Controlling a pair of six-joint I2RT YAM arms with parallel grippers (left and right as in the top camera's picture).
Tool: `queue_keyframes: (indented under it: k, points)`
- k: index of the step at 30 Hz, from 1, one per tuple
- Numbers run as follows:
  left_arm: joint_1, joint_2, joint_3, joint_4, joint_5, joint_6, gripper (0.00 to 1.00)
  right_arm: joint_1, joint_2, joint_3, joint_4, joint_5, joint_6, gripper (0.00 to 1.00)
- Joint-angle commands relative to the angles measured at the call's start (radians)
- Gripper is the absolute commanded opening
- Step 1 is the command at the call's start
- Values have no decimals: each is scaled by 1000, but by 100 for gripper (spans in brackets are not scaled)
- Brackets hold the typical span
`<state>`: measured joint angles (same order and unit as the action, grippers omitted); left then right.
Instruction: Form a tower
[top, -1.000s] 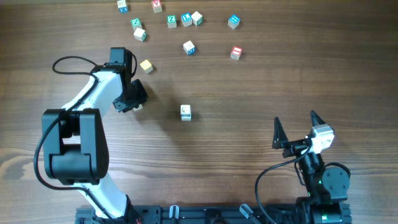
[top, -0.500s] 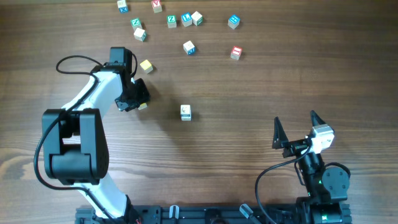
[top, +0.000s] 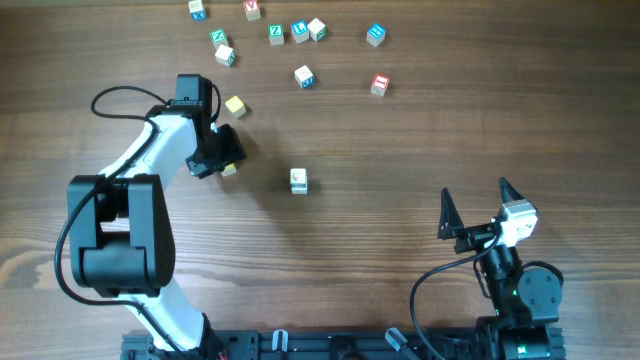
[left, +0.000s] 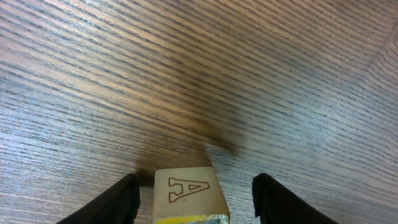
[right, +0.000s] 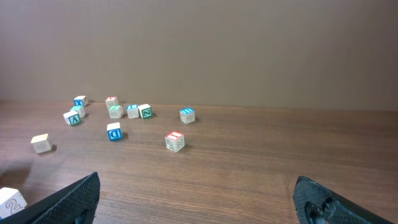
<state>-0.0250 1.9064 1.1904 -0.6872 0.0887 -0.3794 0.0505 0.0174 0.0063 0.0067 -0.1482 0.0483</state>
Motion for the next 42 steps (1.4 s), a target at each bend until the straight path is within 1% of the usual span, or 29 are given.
queue_keyframes:
  k: [1,2,5,7,15,16,20,23,24,27,33,36,38,42]
  points:
    - [4,-1,-6,3,12,9,42,2,-8,-1,3,11,6,100]
    - [4,-7,-6,3,12,9,42,2,-8,-1,3,11,6,100]
    - [4,-27,-6,-2,12,10,47,2,-8,-1,3,11,6,100]
    - [4,-42,-6,-4,12,10,47,2,-8,-1,3,11,6,100]
    - [1,-45,-7,-42,9,36,44,2,-8,-1,3,11,6,100]
    - [1,-45,-7,-46,8,36,43,2,-8,-1,3,11,7,100]
    - [1,-45,-7,-48,8,36,31,2,-8,-1,3,11,6,100]
    - [1,-51,-5,-42,8,36,30,2,-8,-1,3,11,6,100]
    - [1,-60,-3,-43,8,36,28,2,-8,-1,3,11,6,100]
    - [1,-134,24,-58,8,36,28,2,-8,-1,3,11,6,100]
    - [0,-339,67,-99,8,36,30,2,-8,-1,3,11,6,100]
    - [-13,-410,67,-136,8,36,26,2,-8,-1,3,11,7,100]
    - [-40,-456,67,-164,8,36,25,2,-8,-1,3,11,6,100]
    - [-136,-500,67,-214,8,35,26,2,-8,-1,3,11,6,99]
